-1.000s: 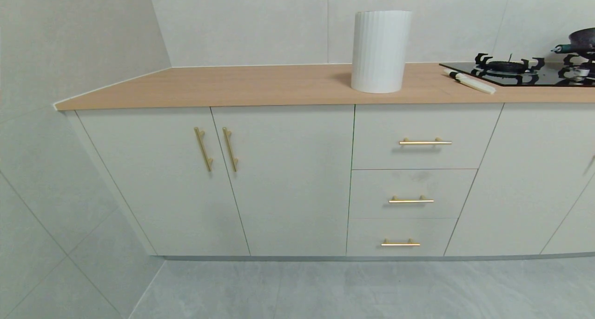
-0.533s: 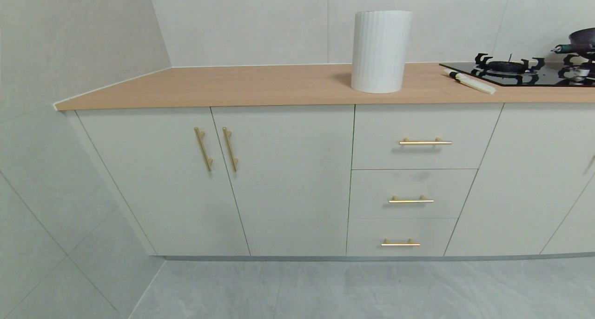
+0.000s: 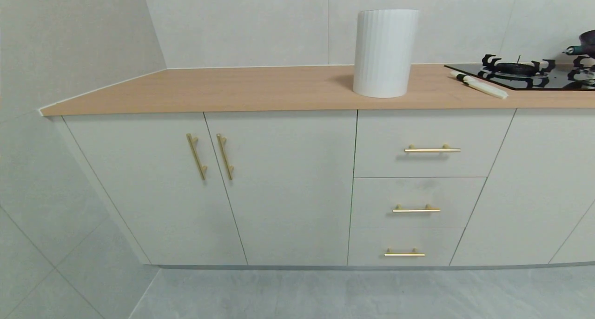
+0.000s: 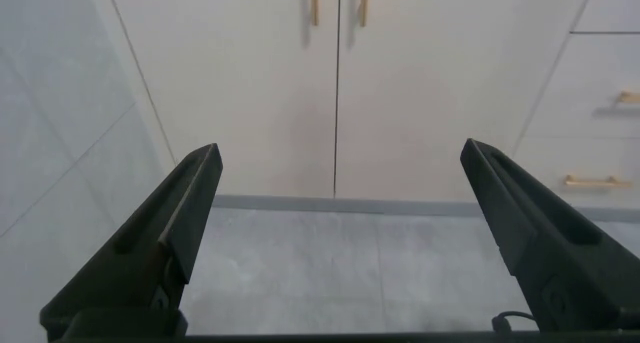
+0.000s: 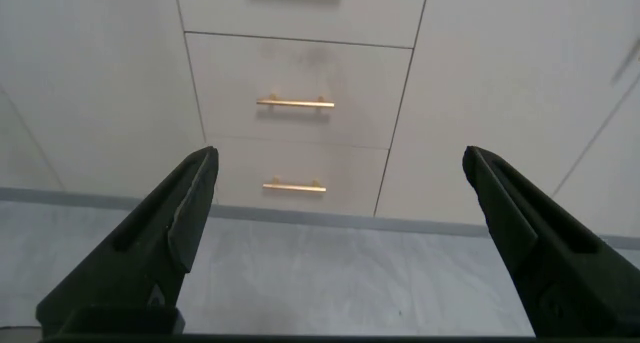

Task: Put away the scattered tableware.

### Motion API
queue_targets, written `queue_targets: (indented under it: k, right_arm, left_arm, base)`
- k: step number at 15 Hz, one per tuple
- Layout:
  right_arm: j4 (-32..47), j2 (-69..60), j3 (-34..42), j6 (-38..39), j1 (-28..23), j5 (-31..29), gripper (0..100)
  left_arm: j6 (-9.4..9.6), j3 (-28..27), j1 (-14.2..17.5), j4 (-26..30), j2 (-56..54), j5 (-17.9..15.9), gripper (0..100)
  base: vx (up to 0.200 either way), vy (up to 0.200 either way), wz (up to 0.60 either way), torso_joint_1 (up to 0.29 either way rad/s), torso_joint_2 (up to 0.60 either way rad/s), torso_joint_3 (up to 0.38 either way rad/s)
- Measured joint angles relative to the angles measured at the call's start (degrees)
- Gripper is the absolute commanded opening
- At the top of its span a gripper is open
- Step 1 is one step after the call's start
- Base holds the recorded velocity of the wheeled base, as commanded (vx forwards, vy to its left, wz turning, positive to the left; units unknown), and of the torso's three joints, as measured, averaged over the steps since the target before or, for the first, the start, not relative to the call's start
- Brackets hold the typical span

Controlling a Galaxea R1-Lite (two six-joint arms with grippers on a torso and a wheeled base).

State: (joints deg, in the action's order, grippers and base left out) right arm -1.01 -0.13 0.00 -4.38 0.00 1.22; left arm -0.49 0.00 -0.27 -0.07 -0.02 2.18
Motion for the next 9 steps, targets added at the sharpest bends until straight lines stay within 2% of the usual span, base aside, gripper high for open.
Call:
queue_targets:
  k: [9]
  right_arm:
    - [0.0,0.0,0.0,0.0,0.0,0.0,100]
  left_arm:
    - [-0.02,0.0,0.0,0.0,0.0,0.0,100]
  base:
    - [0.200,0.000,0.00,0.002,0.00,0.003]
